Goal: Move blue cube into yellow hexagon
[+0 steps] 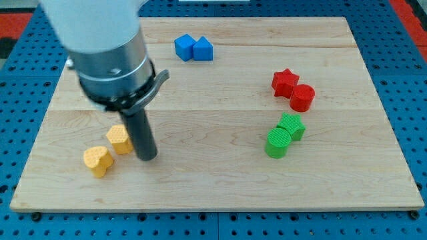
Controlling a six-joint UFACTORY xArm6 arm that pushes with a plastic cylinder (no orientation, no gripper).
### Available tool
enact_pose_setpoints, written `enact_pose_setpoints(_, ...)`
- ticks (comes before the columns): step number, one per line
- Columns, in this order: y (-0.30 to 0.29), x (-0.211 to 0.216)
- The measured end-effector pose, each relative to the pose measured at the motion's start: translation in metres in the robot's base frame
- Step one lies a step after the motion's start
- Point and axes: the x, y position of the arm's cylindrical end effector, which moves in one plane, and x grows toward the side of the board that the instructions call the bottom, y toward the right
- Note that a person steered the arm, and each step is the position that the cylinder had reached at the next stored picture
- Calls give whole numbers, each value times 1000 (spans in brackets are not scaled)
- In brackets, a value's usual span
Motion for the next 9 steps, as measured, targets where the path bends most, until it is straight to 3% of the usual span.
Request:
enact_pose_setpoints(1,-9,-19)
enact_pose_setpoints(2,-53,-11)
enact_pose_setpoints(3,-55,-13)
enact_pose_setpoints(4,-15,-49)
enact_pose_setpoints(6,47,-171)
enact_pose_setpoints(9,84,-245)
